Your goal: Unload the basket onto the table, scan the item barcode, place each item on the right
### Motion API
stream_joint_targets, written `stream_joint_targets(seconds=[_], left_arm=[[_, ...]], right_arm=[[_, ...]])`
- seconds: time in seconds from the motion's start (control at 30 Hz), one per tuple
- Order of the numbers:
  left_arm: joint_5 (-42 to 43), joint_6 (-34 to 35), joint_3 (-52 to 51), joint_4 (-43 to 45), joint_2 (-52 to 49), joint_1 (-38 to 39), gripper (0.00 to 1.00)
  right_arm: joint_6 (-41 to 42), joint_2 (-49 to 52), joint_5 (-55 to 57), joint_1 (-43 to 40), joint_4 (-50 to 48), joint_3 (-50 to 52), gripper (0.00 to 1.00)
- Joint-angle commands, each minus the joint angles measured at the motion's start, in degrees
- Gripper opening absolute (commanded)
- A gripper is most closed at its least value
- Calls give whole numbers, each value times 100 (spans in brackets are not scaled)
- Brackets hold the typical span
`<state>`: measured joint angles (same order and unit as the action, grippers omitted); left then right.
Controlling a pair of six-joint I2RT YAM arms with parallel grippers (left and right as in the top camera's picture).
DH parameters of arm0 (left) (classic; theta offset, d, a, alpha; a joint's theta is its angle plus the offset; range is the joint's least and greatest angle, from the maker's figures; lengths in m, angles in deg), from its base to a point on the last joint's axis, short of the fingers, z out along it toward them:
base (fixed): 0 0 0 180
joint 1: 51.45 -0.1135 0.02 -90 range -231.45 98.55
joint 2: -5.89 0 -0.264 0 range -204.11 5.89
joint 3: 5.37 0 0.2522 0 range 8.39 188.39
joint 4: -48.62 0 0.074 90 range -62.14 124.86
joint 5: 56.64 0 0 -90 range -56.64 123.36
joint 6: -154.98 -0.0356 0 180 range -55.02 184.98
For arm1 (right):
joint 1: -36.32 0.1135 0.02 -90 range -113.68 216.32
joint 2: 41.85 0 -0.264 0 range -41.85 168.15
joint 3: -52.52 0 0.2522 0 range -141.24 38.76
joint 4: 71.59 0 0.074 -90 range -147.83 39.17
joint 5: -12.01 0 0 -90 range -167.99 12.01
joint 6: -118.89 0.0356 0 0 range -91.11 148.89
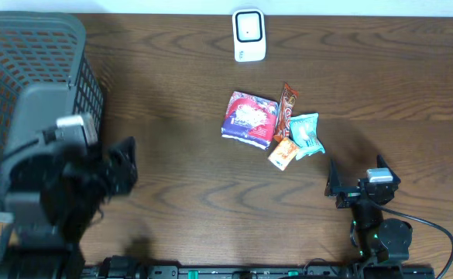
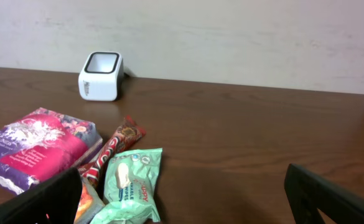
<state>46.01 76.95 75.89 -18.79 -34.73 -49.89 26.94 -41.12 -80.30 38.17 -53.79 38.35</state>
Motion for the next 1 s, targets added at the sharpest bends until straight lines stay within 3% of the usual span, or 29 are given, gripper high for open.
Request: stream_joint_targets(seconds=[0.0, 0.03, 0.07, 0.33, 0.77, 0.97], left_arm=[[487, 11, 151, -299, 295, -26, 73], [485, 11, 151, -402, 369, -26, 81], [485, 11, 151, -496, 424, -26, 99], [485, 11, 136, -1093, 461, -26, 98], [485, 11, 136, -1322, 461, -26, 98], [485, 11, 136, -1322, 461, -26, 98]], right_arm=[[-46, -9, 7, 50, 24, 4, 99], [-44, -9, 7, 50, 24, 4, 99], [-44, -9, 7, 50, 24, 4, 99], [-46, -9, 7, 50, 24, 4, 99], [0, -9, -2, 50, 9, 4, 99], [1759, -9, -1204, 50, -85, 4, 99]])
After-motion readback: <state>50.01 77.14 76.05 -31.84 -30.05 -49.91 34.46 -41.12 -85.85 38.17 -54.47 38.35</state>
